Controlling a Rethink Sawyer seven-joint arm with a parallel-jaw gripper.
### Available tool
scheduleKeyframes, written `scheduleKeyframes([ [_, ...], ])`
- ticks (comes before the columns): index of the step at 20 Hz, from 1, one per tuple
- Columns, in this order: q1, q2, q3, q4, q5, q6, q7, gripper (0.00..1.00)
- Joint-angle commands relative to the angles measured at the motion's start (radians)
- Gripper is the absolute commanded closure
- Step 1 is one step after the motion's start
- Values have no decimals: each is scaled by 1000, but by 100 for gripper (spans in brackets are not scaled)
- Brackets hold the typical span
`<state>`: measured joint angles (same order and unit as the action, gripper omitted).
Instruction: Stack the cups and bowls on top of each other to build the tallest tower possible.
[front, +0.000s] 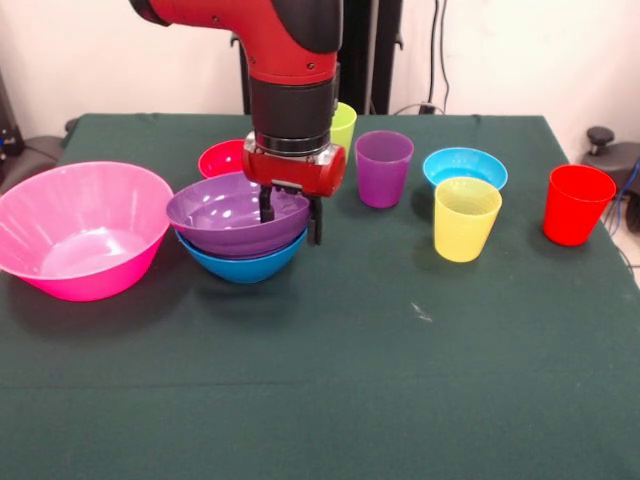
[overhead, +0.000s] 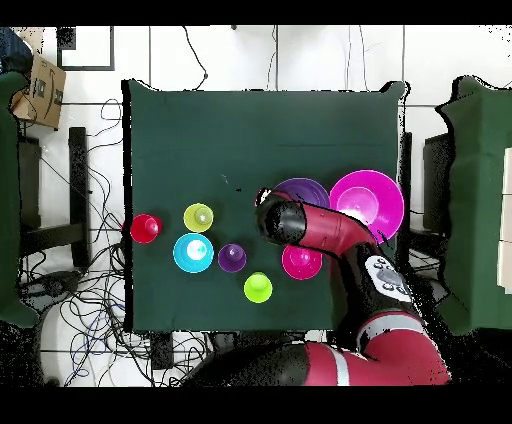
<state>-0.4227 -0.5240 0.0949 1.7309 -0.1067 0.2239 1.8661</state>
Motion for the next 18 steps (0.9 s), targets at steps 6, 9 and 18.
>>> scheduleKeyframes([
  [6,-3,117,152,32,-69,-16,17,0],
  [9,6,117,144,27,-67,-11,19,0],
  [18,34,77,118,28,-58,44,19,0],
])
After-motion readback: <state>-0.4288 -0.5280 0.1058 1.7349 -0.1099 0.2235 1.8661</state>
